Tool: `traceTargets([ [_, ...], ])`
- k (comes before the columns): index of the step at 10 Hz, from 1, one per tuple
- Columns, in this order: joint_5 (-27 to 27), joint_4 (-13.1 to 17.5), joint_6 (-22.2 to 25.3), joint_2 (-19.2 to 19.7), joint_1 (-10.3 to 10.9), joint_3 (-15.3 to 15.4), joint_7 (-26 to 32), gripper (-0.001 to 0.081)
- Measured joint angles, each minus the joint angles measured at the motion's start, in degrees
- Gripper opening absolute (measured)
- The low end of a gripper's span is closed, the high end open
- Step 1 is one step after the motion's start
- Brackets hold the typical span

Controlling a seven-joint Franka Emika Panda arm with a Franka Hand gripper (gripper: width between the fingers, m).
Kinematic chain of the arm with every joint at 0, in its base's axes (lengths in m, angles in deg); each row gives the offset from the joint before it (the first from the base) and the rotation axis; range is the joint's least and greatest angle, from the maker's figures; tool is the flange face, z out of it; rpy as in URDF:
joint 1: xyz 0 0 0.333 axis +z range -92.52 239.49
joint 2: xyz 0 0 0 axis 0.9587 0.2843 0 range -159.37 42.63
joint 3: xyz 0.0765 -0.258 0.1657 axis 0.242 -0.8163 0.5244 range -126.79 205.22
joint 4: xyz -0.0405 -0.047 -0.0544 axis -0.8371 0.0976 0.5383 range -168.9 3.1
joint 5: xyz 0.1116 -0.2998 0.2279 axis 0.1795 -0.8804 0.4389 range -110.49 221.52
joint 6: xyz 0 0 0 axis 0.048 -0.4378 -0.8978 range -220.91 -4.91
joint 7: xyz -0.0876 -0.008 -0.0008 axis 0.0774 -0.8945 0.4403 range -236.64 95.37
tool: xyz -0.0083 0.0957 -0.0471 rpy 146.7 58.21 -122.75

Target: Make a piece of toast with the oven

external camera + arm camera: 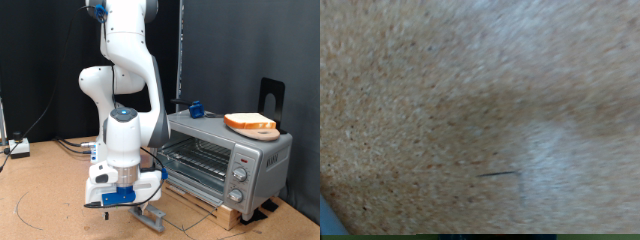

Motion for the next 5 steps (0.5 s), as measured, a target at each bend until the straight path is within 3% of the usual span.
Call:
traceTargets([
  [3, -3.6, -1.8, 2.1, -5.4, -0.6, -2.2, 2.0, 0.0809],
  [5, -3.9, -2.9, 5.9, -9.6, -1.6, -2.7, 5.1, 0.0809],
])
